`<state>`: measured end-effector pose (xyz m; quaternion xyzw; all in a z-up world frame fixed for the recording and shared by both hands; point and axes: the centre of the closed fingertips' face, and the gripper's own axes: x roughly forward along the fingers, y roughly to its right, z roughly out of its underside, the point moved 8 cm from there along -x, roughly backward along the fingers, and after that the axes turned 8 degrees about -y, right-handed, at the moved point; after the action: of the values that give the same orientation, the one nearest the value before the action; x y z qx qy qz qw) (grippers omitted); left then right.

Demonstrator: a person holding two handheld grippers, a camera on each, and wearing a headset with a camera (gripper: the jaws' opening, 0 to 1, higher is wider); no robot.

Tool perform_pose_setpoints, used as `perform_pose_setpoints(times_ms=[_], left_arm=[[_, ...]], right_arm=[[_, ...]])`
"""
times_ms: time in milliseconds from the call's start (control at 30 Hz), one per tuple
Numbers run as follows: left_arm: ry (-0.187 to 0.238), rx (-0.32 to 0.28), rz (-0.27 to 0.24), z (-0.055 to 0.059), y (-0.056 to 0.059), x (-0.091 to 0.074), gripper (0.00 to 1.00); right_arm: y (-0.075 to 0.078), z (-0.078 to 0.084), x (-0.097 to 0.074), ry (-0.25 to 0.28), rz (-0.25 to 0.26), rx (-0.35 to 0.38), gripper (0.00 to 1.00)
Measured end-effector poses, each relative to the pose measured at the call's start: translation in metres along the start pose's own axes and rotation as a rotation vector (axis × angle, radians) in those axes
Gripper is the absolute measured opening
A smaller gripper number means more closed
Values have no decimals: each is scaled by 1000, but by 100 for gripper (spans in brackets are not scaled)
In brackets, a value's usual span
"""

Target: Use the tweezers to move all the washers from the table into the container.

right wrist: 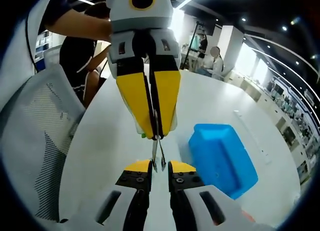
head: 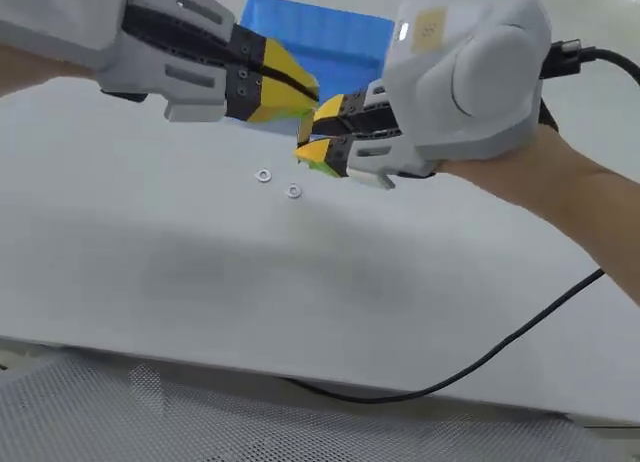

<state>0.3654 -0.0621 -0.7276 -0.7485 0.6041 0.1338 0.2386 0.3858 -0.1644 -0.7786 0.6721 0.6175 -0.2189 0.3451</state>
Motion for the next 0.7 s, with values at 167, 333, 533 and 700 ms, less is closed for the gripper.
perform_pose_setpoints(times_ms=[167,333,533,700], left_arm=[[-4,-11,10,6,9,3,4],[0,-30,15,12,12,4,3],[-1,-40,15,16,12,6,3],[-2,-49,14,18,10,7,4]], right_arm=[[-10,5,5,1,-27,14,14],[-17,11,14,3,-43,38,14],[-18,15,18,2,-46,56,14],[-16,17,18,2,-49,71,14]])
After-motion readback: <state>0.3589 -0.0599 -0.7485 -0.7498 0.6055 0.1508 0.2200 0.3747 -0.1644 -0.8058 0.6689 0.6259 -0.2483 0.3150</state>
